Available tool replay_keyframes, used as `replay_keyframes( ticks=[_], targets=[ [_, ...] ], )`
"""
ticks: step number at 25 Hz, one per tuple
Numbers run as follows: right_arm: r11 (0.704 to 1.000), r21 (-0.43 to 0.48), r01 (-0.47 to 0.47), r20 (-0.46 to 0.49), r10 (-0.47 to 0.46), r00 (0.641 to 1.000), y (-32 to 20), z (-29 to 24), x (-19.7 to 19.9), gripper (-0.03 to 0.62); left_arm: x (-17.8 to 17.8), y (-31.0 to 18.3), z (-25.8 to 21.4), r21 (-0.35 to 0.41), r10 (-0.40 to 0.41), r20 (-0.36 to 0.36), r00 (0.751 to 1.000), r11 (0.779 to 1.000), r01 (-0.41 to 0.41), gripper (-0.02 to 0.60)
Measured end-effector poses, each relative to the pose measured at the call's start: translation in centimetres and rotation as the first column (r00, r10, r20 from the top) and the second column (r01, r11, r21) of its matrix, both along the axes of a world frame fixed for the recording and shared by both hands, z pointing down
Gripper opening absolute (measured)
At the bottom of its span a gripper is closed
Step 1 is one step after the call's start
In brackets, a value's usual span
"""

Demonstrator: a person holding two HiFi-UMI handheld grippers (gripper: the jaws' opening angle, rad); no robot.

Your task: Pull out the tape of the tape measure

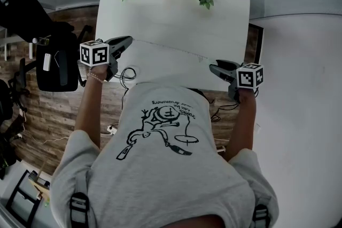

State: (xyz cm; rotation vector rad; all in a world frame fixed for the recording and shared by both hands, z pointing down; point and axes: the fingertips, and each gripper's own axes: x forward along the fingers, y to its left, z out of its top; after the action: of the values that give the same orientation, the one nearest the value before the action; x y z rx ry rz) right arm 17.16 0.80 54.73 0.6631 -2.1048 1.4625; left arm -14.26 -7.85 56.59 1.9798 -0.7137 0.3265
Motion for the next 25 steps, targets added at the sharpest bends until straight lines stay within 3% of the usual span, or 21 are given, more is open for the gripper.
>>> replay_keyframes(
  ticks=[25],
  targets=[
    [1.000,0.000,-0.020,-0.016,0.020,1.000,0.0,0.1,1.4,0.215,-2.9,-0.7,0.8,-0.003,-0.058,0.045,0.997,0.998,0.058,0.023]
  ],
)
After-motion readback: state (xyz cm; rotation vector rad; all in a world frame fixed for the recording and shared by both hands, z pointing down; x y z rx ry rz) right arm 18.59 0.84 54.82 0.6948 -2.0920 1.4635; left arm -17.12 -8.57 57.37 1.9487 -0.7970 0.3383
